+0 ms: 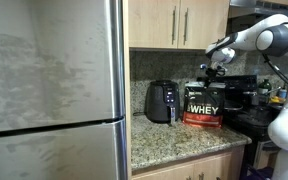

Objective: Move the black plastic to the left then move it to the right

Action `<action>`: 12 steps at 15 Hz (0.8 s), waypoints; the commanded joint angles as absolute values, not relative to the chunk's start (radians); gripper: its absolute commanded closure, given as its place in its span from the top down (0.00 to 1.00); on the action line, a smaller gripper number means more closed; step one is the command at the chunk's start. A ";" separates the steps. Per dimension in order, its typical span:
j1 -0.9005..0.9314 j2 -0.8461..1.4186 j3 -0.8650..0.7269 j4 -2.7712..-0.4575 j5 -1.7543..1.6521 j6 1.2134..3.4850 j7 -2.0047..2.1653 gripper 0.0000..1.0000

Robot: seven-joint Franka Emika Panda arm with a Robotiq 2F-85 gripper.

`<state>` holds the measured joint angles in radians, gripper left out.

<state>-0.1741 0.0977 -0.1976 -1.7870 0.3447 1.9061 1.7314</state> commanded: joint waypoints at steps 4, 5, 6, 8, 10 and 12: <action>-0.123 0.011 -0.166 -1.814 0.245 1.885 1.952 0.00; -0.117 -0.006 -0.164 -1.833 0.212 1.901 2.010 0.00; -0.111 -0.019 -0.161 -1.846 0.178 1.914 2.065 0.00; -0.110 -0.052 -0.159 -1.887 0.113 1.944 2.173 0.00; -0.117 -0.081 -0.157 -1.944 0.053 2.005 2.235 0.00; -0.132 -0.098 -0.159 -2.016 0.026 2.103 2.301 0.00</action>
